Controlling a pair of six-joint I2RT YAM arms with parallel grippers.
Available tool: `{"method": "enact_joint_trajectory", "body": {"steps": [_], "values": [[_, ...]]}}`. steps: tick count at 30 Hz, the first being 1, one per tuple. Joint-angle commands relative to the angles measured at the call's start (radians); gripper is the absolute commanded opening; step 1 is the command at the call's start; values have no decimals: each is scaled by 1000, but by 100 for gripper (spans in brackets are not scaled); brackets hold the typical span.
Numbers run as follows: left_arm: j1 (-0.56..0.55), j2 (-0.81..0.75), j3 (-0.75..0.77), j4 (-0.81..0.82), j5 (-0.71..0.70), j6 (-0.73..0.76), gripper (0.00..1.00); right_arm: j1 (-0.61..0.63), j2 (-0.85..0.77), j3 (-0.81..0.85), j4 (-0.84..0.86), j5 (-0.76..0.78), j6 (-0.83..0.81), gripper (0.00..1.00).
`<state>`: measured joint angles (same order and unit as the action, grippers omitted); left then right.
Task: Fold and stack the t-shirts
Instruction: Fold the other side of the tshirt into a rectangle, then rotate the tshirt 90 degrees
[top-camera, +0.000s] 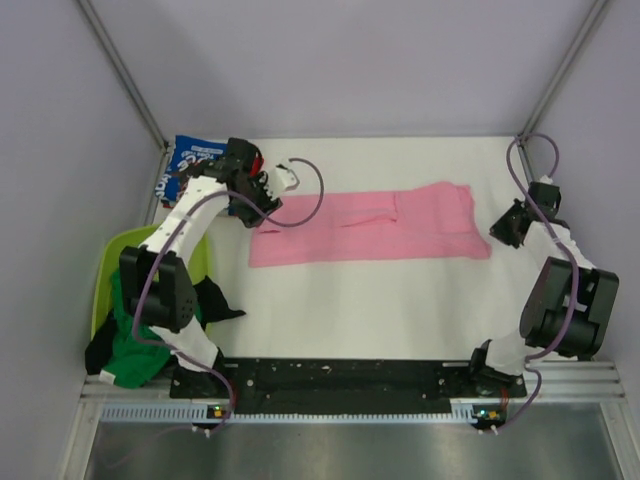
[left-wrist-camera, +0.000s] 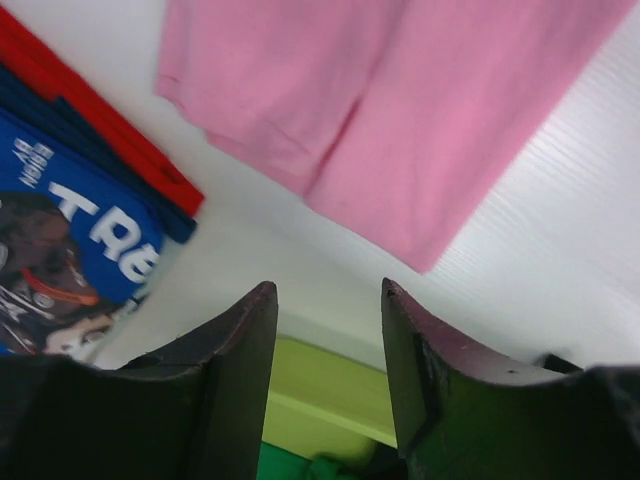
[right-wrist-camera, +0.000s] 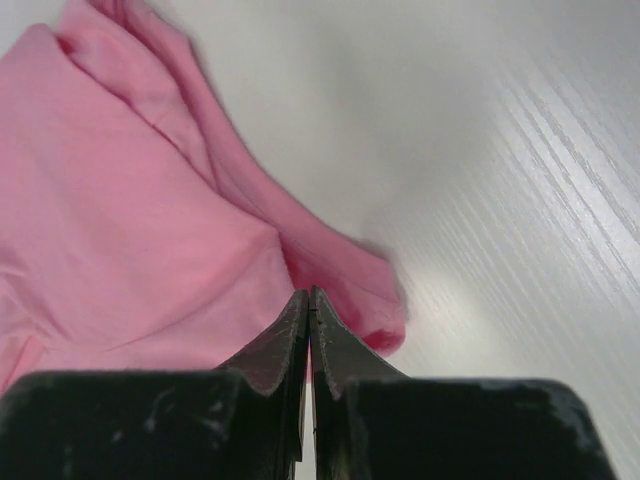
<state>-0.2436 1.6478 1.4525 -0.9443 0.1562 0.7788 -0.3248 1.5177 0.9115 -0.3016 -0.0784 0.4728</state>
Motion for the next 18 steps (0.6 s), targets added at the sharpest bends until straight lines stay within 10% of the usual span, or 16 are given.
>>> {"method": "enact_joint_trajectory", "body": {"steps": [1, 8, 18], "values": [[9, 222, 176, 1, -24, -50, 46, 24, -71, 40, 1, -47, 9, 0], [4, 432, 312, 10, 7, -59, 41, 81, -16, -28, 58, -87, 19, 0], [6, 387, -58, 154, -193, -33, 40, 115, 438, 329, -46, -81, 4, 0]]}}
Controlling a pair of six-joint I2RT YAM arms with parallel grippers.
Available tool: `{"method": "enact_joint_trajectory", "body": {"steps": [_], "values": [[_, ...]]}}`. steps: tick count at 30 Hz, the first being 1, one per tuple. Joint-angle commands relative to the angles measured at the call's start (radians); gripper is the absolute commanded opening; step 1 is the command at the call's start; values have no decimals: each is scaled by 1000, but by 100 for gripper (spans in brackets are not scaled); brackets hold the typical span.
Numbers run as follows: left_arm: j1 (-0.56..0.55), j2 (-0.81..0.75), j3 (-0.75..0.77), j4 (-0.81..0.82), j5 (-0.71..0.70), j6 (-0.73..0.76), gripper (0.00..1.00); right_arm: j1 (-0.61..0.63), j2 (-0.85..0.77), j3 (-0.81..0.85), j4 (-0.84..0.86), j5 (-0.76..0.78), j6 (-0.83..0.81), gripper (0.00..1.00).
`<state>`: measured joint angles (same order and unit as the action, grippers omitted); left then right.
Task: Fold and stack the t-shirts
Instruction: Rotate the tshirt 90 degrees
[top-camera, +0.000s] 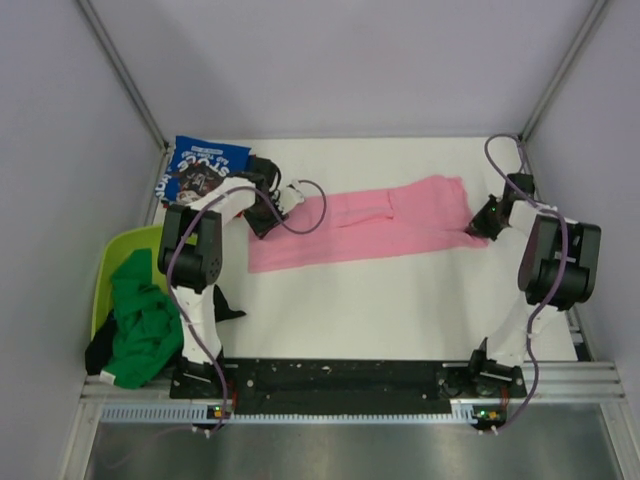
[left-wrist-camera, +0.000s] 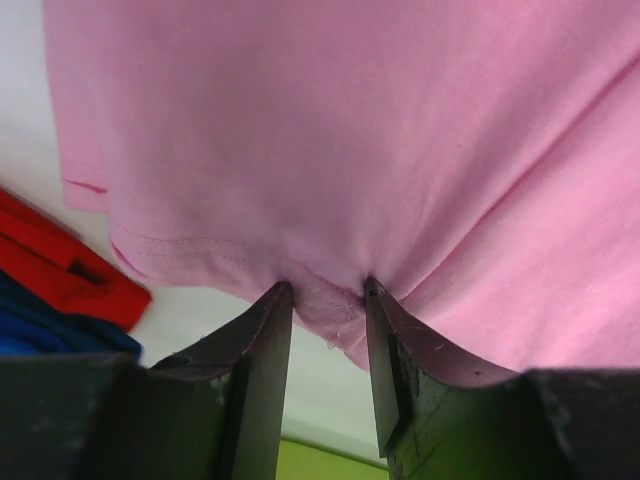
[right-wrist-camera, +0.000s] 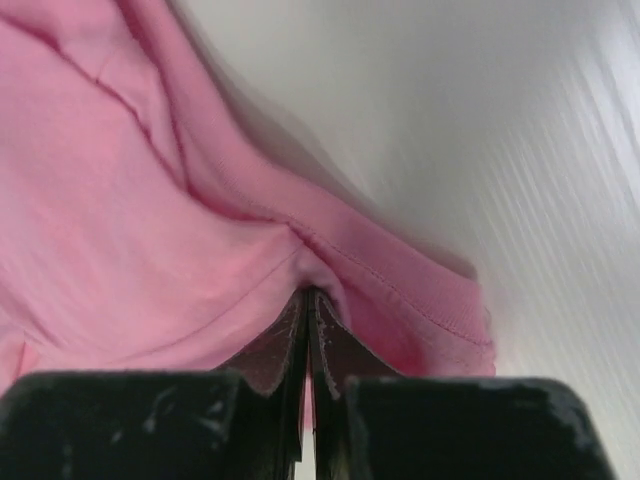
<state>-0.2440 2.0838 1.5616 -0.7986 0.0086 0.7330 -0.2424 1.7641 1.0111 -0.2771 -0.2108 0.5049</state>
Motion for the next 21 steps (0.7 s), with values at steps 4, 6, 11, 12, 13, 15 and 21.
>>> {"method": "enact_joint_trajectory", "body": {"steps": [4, 6, 11, 12, 13, 15, 21], "values": [[-6, -194, -305, -52, 68, 20, 41, 95, 459, 698, -269, 69, -31, 0], [-38, -276, -363, -124, 169, 49, 41, 136, 567, 924, -324, 65, -31, 0], [-121, -525, -428, -332, 482, 232, 46, 236, 660, 1244, -356, 125, -121, 0], [-115, -556, -408, -341, 490, 227, 47, 276, 643, 1248, -361, 157, -138, 4], [-106, -580, -387, -334, 478, 217, 48, 279, 611, 1232, -363, 178, -141, 7], [-68, -593, -342, -268, 429, 155, 49, 273, 536, 1154, -359, 235, -125, 10], [21, -354, -197, -65, 161, -6, 45, 247, 399, 850, -292, 179, -80, 10]]}}
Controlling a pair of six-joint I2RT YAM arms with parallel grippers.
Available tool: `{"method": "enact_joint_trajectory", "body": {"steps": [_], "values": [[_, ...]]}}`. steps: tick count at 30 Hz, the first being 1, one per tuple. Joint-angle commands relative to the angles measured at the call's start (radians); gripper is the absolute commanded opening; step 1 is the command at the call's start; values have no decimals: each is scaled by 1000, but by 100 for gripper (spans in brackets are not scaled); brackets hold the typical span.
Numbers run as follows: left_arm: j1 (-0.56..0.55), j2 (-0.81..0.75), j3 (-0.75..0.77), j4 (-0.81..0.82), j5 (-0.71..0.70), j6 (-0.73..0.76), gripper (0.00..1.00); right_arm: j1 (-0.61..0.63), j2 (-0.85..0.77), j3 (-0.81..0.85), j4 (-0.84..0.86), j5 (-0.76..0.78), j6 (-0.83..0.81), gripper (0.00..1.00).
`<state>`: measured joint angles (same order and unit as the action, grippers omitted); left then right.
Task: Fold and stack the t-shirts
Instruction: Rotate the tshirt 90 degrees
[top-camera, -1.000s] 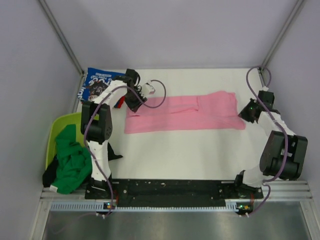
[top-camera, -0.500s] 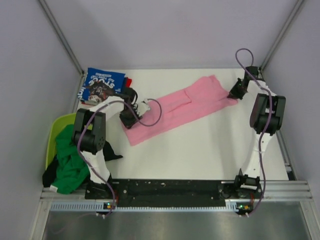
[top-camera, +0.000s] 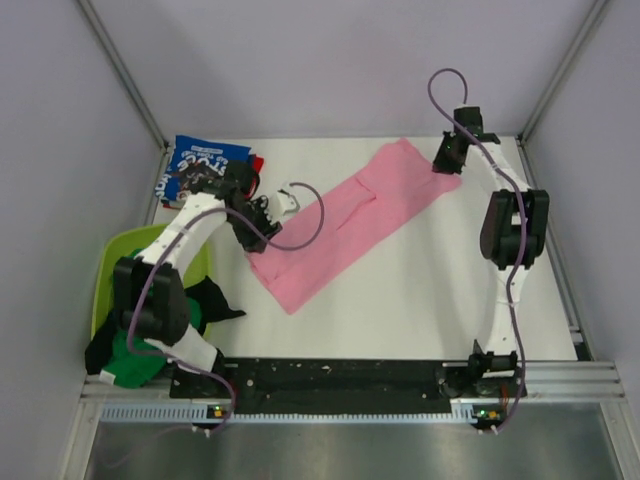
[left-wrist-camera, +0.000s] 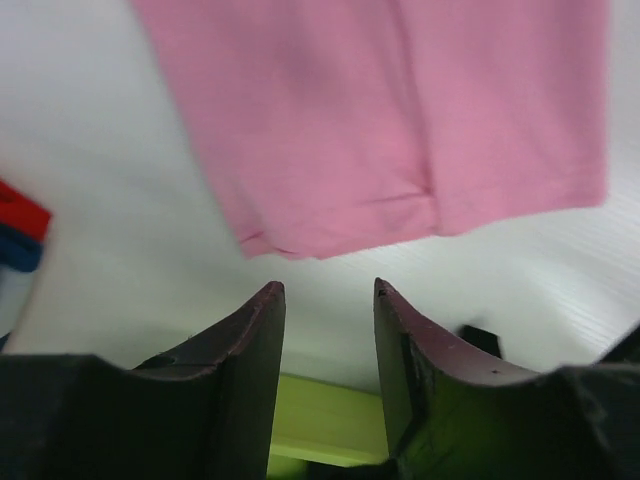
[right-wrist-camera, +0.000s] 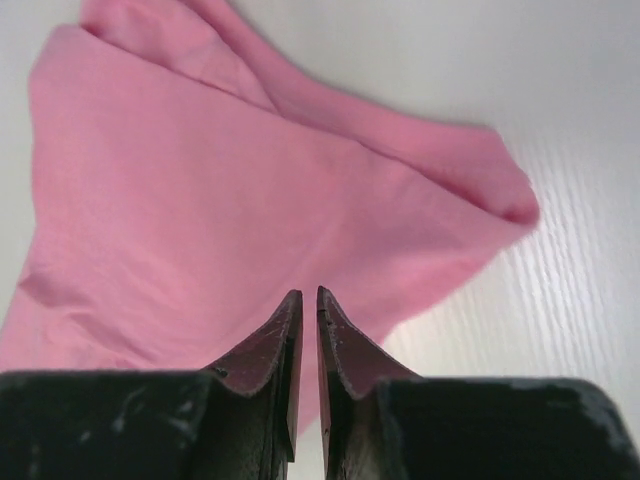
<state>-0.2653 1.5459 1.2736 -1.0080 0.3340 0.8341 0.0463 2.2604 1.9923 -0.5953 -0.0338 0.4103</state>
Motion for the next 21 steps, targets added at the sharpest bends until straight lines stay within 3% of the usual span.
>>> {"method": "enact_joint_trajectory", "body": {"steps": [1, 4, 7, 12, 18, 21], "values": [[49, 230, 125, 172, -202, -134, 43, -43, -94, -185, 46, -38, 33, 10], [52, 324, 110, 316, -288, -168, 43, -42, -44, -253, 133, -197, 126, 8], [44, 358, 81, 326, -257, -147, 43, -42, 43, -224, 169, -311, 221, 7], [-86, 266, -147, 394, -259, -69, 44, -31, 240, -14, 163, -438, 330, 3], [-325, 65, -382, 246, 0, 57, 46, 61, 396, 348, 169, -503, 389, 0], [-391, -30, -387, 189, 100, 62, 47, 90, 357, 390, 227, -502, 332, 9]]}}
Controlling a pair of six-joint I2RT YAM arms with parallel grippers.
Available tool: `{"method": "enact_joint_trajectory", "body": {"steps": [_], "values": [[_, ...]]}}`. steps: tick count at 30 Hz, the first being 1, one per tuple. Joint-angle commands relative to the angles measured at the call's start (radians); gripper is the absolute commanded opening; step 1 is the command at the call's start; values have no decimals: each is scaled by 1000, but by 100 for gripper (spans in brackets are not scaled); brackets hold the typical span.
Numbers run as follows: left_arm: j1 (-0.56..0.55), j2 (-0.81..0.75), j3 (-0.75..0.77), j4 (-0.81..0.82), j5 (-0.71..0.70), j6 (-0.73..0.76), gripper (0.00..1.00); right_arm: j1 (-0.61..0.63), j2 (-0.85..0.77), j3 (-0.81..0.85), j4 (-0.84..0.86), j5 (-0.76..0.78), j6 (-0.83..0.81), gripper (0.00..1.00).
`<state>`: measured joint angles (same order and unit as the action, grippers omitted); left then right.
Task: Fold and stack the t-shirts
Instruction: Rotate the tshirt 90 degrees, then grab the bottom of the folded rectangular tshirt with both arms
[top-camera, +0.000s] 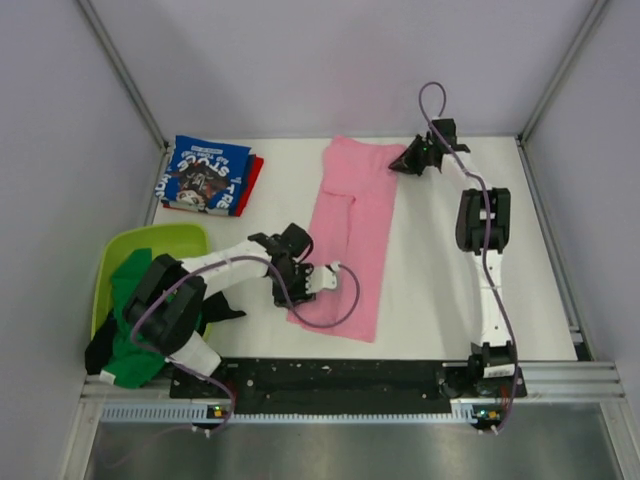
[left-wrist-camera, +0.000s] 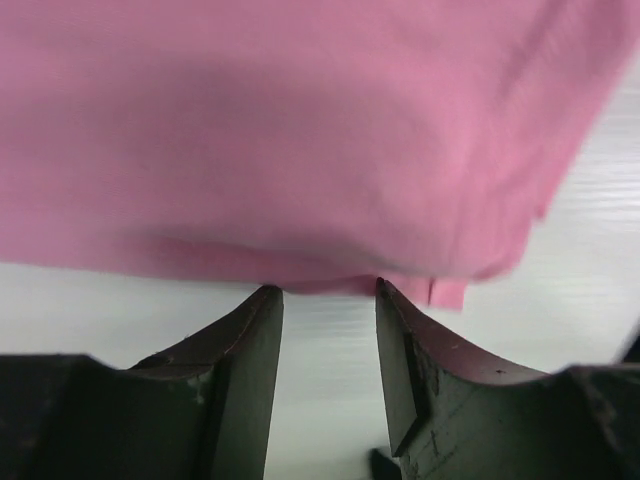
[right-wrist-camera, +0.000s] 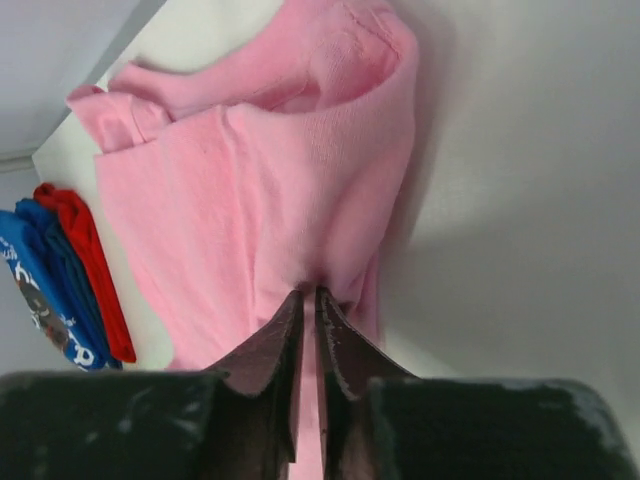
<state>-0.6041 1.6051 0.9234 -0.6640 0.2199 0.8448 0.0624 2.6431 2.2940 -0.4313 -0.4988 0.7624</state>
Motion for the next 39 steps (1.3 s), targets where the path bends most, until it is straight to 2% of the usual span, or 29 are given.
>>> {"method": "enact_joint_trajectory", "body": {"steps": [1, 2, 4, 6, 9, 14, 15, 17, 19, 21, 24, 26, 30, 35, 38, 39], "values": [[-51, -117, -17, -184, 252, 53, 47, 76, -58, 75, 74, -34, -53, 16], [-49, -146, 4, -212, 271, 56, 48, 76, -101, 47, 80, -35, -92, 22], [-49, -201, 46, -268, 283, 71, 50, 73, -200, -26, 78, -43, -232, 41], [-48, -234, 87, -316, 286, 89, 53, 71, -335, -182, 81, -52, -389, 58], [-51, -249, 95, -322, 288, 105, 61, 74, -587, -452, 135, -110, -604, 76], [-103, -303, -23, -195, 341, 198, 68, 83, -1105, -1127, 463, -305, -979, 78], [-117, -309, -52, -159, 340, 214, 68, 92, -1203, -1245, 477, -348, -1076, 82], [-154, -323, -125, -76, 311, 244, 70, 141, -1363, -1401, 435, -336, -1269, 89], [-186, -329, -200, 13, 260, 254, 71, 233, -1469, -1467, 195, -296, -1552, 89], [-212, -329, -248, 85, 214, 243, 72, 367, -1517, -1496, 58, -164, -1653, 90], [-227, -326, -293, 154, 177, 211, 71, 532, -1525, -1519, -159, -106, -1758, 88], [-227, -326, -331, 184, 161, 200, 69, 653, -1526, -1589, -187, -66, -1746, 88], [-232, -321, -373, 221, 135, 177, 61, 798, -1487, -1682, -135, -48, -1726, 87], [-243, -321, -379, 224, 116, 145, 33, 941, -1376, -1728, -44, 101, -1727, 81], [-247, -321, -376, 205, 128, 137, 16, 971, -1345, -1740, 17, 173, -1694, 76], [-249, -323, -376, 198, 133, 134, 8, 970, -1345, -1740, 32, 181, -1689, 72]]}}
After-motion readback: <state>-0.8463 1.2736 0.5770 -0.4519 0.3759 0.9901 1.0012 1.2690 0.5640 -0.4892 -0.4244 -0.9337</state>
